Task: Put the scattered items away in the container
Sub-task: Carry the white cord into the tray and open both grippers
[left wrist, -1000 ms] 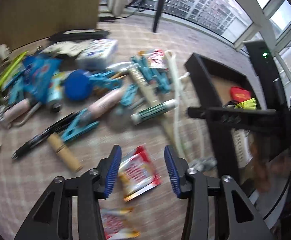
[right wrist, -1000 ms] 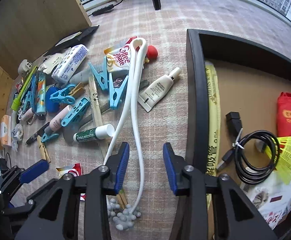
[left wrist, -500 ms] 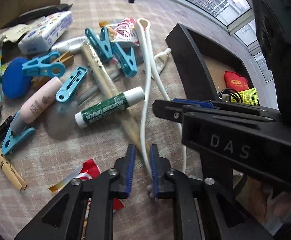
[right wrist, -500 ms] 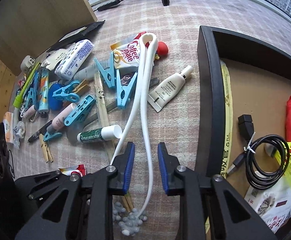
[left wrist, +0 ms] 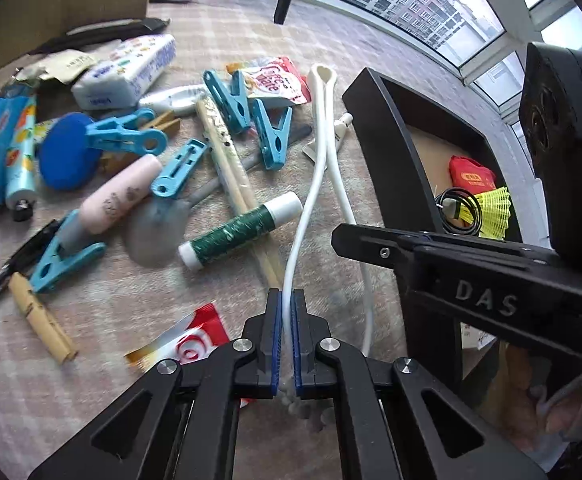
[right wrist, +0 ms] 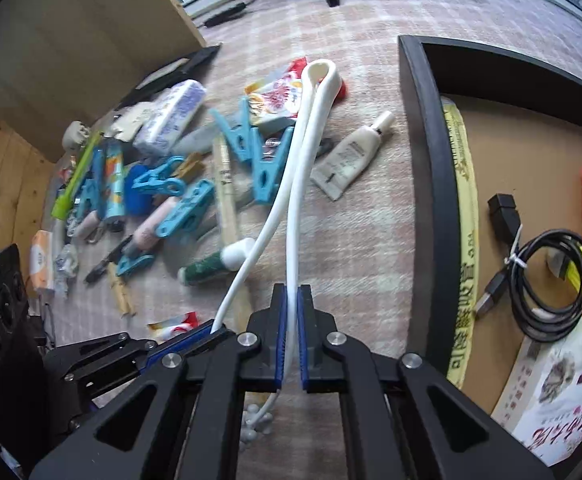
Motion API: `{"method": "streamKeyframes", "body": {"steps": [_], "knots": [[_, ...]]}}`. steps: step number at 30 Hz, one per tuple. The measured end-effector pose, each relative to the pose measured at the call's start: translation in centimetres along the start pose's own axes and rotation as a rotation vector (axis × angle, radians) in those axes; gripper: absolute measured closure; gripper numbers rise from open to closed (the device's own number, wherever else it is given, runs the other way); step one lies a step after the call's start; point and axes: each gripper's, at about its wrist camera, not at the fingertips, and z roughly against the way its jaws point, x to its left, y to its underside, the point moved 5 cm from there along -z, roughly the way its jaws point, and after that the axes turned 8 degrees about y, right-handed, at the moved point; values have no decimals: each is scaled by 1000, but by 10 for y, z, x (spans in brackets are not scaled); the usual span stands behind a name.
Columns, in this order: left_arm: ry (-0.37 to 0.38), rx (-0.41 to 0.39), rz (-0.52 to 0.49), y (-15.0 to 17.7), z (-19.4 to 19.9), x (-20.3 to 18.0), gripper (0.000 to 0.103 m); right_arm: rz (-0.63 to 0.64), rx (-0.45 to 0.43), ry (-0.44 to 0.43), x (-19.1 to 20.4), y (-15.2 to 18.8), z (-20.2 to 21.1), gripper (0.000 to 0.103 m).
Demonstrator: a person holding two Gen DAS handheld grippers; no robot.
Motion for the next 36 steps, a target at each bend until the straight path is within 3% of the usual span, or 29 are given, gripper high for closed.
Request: {"method": "streamKeyframes", "body": {"steps": [8, 16, 22, 32, 36], "knots": [[3, -34, 4, 3, 18, -2, 99, 2, -29, -55, 14, 12, 21, 97], [44, -72, -51, -8, 32, -45, 99, -28, -94, -60, -1, 15, 55, 97], [88, -71, -136, -17, 27, -96, 99, -92, -164, -23, -44, 22, 94, 97], [165, -22, -284, -27, -15, -201, 99, -242, -236, 74, -150, 41, 148, 97], [157, -28, -331, -28, -26, -232, 97, -268, -255, 133, -181, 48, 163, 96]]}}
